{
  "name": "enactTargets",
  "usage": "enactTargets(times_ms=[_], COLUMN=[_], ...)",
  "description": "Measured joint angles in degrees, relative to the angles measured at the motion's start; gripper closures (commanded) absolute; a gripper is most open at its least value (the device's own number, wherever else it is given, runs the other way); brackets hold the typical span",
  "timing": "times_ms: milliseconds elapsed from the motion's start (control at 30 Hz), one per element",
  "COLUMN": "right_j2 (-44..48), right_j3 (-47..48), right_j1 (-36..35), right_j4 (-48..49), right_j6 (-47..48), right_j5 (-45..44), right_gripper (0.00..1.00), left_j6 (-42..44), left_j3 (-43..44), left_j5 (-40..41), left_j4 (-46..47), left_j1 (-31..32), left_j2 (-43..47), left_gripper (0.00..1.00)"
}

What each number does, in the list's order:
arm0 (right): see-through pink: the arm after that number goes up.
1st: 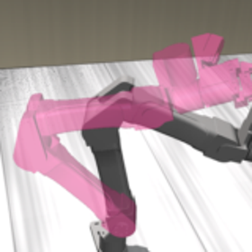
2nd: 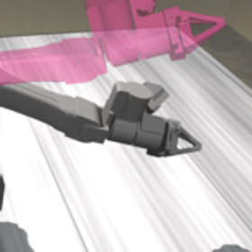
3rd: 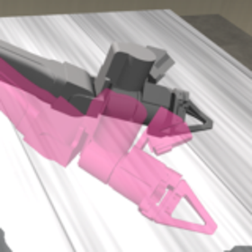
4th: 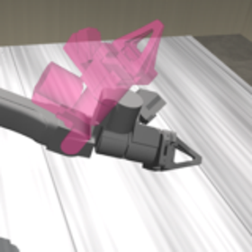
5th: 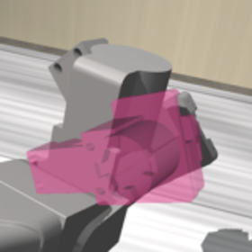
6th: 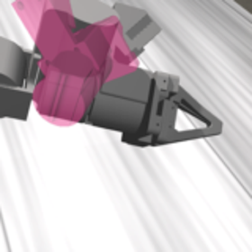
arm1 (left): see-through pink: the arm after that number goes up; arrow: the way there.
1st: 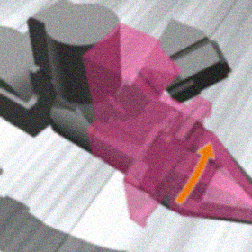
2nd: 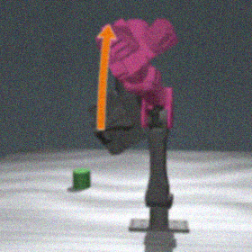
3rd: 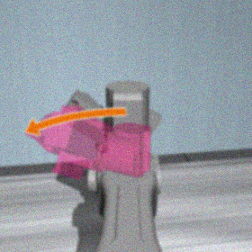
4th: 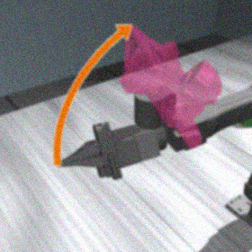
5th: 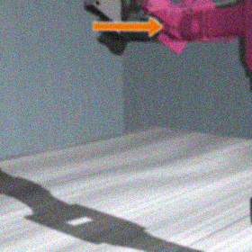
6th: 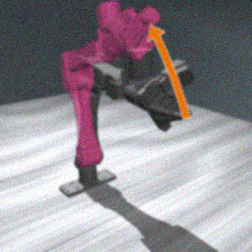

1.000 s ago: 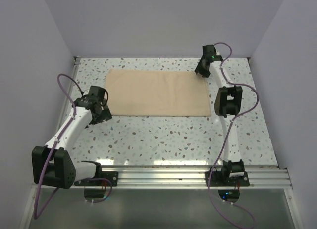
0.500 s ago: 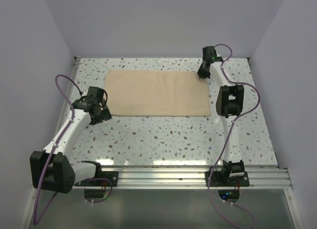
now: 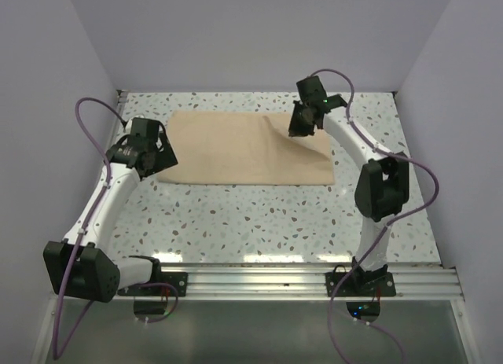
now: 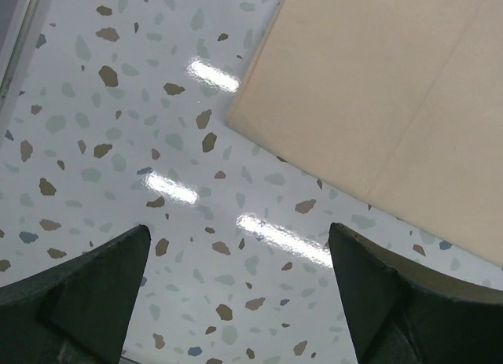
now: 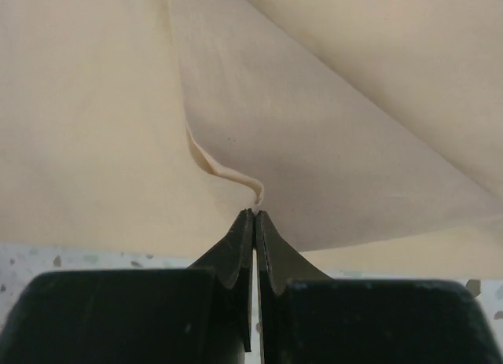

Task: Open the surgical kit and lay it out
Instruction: Open the surgical kit at the center of the board.

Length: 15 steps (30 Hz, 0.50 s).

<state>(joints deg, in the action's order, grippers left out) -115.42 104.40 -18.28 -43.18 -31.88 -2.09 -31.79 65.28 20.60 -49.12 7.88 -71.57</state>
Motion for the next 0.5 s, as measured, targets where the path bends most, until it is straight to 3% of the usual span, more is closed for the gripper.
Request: enactTargets(times_ms=[167,400,500], right_j2=[11.8,13.0,13.8], right_j3=[-7.8,-8.3,-9.6], right_j1=[-5.2,-3.6,-6.4], right_j4=[-1.0,-3.5,-6.9], right_j6=[-0.2,0.1,1.4], right_j5=[-0.6,-1.6,-1.2], right_gripper=[1.0,1.0,1.0], left_j6=[1.1,1.6,2.0], left_j3=[0.0,0.0,0.1], left_j5=[-2.5,-4.5,-4.4], left_j4=[1.8,3.1,3.3], left_j1=[0.0,0.0,0.0], left_j2=[-0.9,-1.2,-1.2], left_gripper=[0.0,0.0,0.0])
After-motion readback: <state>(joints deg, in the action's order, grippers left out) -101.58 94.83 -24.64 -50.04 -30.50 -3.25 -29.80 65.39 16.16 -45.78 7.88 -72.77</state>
